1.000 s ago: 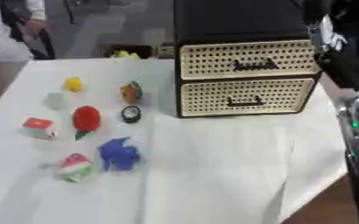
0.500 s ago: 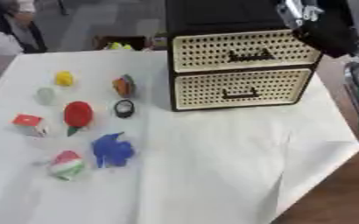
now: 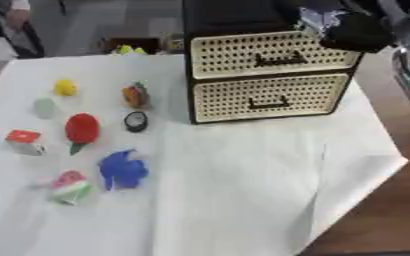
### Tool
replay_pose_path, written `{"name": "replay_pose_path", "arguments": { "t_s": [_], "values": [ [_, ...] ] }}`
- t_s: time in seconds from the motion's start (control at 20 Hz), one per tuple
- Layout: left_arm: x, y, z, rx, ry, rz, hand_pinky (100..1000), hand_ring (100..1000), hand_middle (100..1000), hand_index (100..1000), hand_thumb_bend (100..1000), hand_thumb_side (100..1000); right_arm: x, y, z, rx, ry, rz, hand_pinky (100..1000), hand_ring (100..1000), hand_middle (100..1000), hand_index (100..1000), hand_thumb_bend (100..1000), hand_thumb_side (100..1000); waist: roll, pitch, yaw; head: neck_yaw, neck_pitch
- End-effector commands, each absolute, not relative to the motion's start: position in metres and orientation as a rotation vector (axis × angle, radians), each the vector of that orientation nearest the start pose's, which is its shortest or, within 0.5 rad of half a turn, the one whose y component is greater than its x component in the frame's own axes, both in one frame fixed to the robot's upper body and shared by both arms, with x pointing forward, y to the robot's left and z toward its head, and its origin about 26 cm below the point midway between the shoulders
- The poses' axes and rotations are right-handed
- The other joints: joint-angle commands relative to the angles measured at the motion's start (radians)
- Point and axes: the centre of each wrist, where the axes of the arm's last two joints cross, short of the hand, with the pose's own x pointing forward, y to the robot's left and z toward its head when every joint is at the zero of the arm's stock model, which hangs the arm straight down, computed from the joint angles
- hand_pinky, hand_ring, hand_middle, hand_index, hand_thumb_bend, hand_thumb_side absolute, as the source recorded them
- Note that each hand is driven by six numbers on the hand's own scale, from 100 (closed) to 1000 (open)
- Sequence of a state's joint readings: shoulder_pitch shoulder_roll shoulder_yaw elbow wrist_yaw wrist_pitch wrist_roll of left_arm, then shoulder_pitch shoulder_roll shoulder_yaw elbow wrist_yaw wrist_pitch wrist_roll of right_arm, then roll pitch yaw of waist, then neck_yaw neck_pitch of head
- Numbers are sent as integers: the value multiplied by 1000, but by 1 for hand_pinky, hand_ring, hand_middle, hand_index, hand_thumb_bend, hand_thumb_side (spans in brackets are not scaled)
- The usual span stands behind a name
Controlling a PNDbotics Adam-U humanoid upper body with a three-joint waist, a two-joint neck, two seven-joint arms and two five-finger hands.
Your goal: Pick up objects from table and place into drawer.
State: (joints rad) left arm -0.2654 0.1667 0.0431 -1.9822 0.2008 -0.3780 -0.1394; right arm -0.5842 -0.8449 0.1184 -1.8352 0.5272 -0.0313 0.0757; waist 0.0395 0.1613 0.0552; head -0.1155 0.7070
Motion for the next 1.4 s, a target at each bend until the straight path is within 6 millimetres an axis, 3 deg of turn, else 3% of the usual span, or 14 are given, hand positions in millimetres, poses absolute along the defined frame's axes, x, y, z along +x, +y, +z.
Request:
{"name": "replay_pose_path", "arguments": {
  "t_s": [0.05, 0.2, 0.55, 0.75, 1.05, 1.35, 1.4],
  "values": [
    [298, 251, 187, -220, -2633, -270, 553, 611, 617, 802, 100, 874, 330, -311, 314, 1589, 2679, -1764, 100, 100, 100, 731, 693, 1000, -6, -11, -3, 1, -5],
    [298, 251, 187, -221, -2635, -277, 553, 611, 617, 802, 100, 871, 334, -315, 316, 1567, 2642, -1867, 100, 100, 100, 747, 738, 1000, -6, -11, -7, 4, -10],
    [298, 253, 187, -219, -2636, -287, 553, 610, 617, 802, 100, 868, 340, -320, 320, 1467, 2593, -2156, 100, 100, 100, 800, 694, 1000, -9, -15, -7, 6, -15],
    [298, 253, 187, -219, -2635, -286, 553, 610, 617, 802, 100, 867, 343, -321, 324, 1401, 2608, -2279, 100, 100, 100, 819, 719, 1000, -12, -21, -9, 7, -13],
    [298, 254, 188, -221, -2630, -282, 554, 610, 617, 803, 100, 867, 344, -323, 329, 1347, 2628, -2342, 100, 100, 100, 815, 779, 1000, -20, -32, -19, 11, -9],
    [298, 255, 188, -219, -2625, -277, 554, 610, 617, 803, 100, 864, 336, -326, 331, 1303, 2652, -2344, 100, 100, 100, 810, 753, 1000, -25, -41, -30, 14, -7],
    [298, 255, 188, -219, -2626, -277, 554, 610, 617, 803, 100, 859, 334, -326, 331, 1296, 2656, -2339, 100, 100, 100, 808, 801, 1000, -25, -42, -31, 15, -7]
  ]
}}
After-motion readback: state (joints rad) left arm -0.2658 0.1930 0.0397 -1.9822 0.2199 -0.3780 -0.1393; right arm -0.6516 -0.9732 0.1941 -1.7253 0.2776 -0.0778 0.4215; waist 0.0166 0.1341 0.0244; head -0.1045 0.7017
